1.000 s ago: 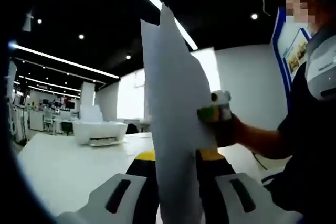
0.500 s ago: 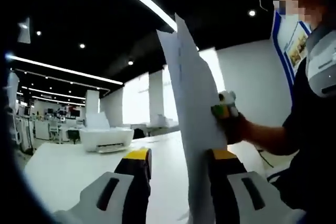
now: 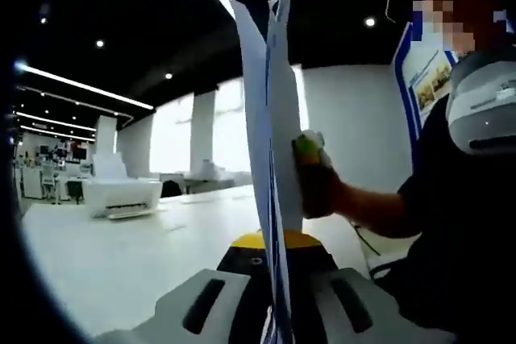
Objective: Organize the stack of printing papers by aligning and flattening the scattered papers on the table
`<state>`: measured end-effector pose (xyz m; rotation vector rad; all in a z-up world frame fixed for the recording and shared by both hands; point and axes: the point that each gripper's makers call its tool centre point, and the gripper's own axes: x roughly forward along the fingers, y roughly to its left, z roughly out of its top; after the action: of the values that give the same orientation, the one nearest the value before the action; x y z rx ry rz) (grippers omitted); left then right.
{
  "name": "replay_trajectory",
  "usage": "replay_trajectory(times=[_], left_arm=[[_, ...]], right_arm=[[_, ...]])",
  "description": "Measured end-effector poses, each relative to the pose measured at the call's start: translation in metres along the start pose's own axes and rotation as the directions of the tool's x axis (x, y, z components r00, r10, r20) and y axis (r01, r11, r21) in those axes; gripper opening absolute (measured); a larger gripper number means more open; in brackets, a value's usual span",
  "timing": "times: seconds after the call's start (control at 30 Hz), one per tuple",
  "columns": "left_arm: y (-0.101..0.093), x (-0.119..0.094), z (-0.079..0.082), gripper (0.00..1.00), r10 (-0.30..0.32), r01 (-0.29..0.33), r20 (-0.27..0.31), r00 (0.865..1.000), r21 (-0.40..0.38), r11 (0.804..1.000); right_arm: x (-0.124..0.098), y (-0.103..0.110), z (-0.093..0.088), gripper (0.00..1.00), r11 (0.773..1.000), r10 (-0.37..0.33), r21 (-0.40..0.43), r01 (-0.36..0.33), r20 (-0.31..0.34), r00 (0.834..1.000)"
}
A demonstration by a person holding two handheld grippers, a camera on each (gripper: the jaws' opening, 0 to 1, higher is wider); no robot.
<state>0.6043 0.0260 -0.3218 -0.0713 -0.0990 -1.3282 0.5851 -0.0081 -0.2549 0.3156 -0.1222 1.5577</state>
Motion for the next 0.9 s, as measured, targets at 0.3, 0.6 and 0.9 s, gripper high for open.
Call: replay_trajectory(times=[0.3,0.6,0.9], left_arm=[[0.008,-0.017,0.002,0.05,0.048,-0.041,-0.212,0.976,0.037,0.998],[0.006,-0.021,0.003,0.05,0.036,-0.011,-0.405,0.914,0.064,0.998],[-0.012,-0.021,-0.016,0.05,-0.048,0.059,-0.556,0.83,0.001,0.998]], right_arm=[[-0.019,-0.026,0.012,0.17,0.984,-0.128,-0.137,0.115,-0.09,0.988],[-0.031,-0.021,0.026,0.26,0.947,-0.177,-0.312,0.073,-0.321,0.93],[-0.041,-0.02,0.01,0.29,0.933,-0.212,-0.361,-0.001,-0.551,0.807]])
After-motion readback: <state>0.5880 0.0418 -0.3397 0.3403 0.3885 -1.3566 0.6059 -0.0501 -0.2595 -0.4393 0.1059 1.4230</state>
